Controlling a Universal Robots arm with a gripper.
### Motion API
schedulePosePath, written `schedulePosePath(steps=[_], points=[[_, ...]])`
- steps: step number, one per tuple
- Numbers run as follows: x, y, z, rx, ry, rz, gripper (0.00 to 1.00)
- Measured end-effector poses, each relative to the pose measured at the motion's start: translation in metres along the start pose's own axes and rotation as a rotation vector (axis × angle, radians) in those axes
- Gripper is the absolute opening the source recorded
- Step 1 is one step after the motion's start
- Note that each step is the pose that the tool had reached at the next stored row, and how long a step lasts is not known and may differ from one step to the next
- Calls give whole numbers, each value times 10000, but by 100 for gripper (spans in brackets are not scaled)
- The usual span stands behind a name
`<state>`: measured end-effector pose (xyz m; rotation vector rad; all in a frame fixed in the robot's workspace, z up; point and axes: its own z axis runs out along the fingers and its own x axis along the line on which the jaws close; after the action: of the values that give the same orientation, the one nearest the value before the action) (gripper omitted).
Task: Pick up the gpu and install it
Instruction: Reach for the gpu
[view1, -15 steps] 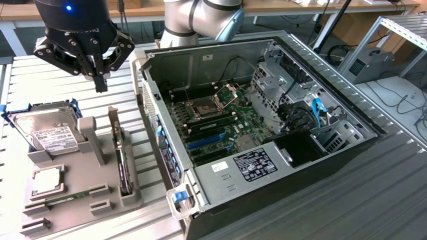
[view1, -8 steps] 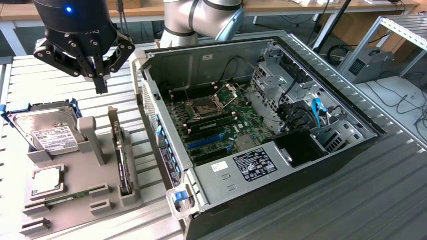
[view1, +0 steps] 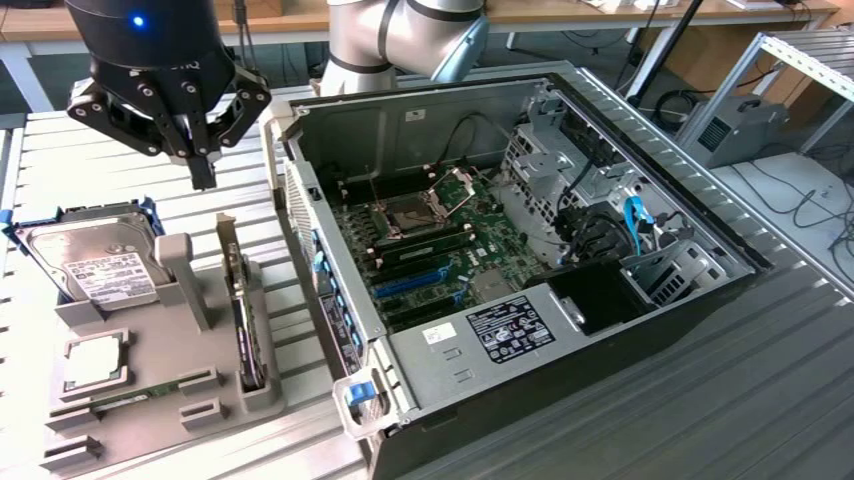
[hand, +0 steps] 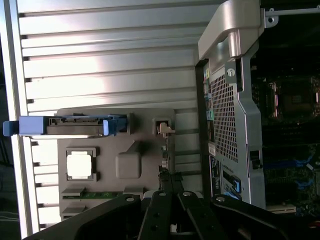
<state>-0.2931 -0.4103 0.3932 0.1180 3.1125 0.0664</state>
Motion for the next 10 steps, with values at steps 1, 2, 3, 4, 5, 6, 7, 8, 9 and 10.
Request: schedulePosePath(steps=[1,2,3,4,5,6,7,8,9,10], points=[[0,-2,0,0,-1,0,11],[0,-5,0,1,0,0,11],[-1,-9,0,3,-1,0,11],[-1,-10,0,3,-1,0,11],[-1,-12,-1,4,0,0,11],[-1,-17,0,6,-1,0,11],[-1,-18,-1,8,0,0,11],[-2,-25,-1,11,-1,0,11],[-2,-31,-1,14,-1,0,11],[-2,-32,-1,15,-1,0,11]])
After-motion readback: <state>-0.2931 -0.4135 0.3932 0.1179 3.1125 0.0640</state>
